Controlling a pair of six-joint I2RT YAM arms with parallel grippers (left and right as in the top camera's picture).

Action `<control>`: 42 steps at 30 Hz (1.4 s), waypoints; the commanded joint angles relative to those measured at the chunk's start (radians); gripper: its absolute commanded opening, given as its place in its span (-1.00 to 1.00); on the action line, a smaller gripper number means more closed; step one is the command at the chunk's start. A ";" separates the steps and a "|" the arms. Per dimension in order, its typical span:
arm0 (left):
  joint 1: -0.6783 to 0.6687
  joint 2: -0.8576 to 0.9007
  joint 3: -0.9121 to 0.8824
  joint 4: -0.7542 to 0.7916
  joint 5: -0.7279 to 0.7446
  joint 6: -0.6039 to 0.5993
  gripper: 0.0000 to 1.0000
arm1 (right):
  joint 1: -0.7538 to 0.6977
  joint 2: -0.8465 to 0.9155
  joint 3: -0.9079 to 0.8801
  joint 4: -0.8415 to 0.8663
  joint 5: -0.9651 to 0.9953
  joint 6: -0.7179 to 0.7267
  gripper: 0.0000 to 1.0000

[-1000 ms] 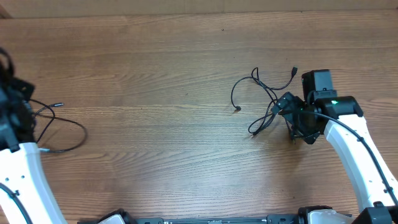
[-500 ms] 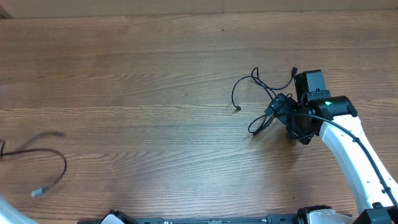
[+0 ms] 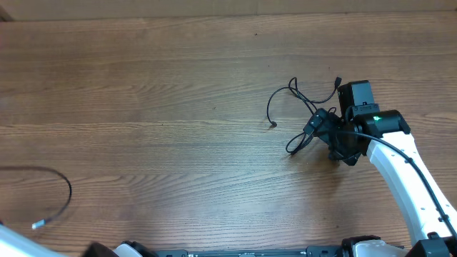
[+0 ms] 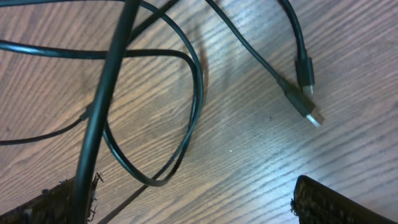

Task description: Untangle cables

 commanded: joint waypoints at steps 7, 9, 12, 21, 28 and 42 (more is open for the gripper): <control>0.003 0.192 0.004 0.245 0.348 0.188 -0.92 | 0.004 -0.020 0.000 0.047 -0.002 -0.012 1.00; 0.003 0.210 0.004 0.245 0.368 0.187 -0.91 | 0.004 -0.020 0.000 0.054 -0.002 -0.012 1.00; 0.003 0.233 0.000 0.176 0.364 0.186 -0.91 | 0.004 -0.020 0.000 0.057 -0.002 -0.012 1.00; 0.003 0.260 -0.155 -0.029 0.305 0.160 -0.91 | 0.004 -0.020 0.000 0.069 -0.002 -0.012 1.00; 0.004 0.260 -0.438 0.032 0.253 0.095 -0.91 | 0.004 -0.020 0.000 0.068 -0.002 -0.013 1.00; 0.003 0.269 -0.879 0.583 0.393 0.234 -0.91 | 0.004 -0.020 0.000 0.068 -0.002 -0.012 1.00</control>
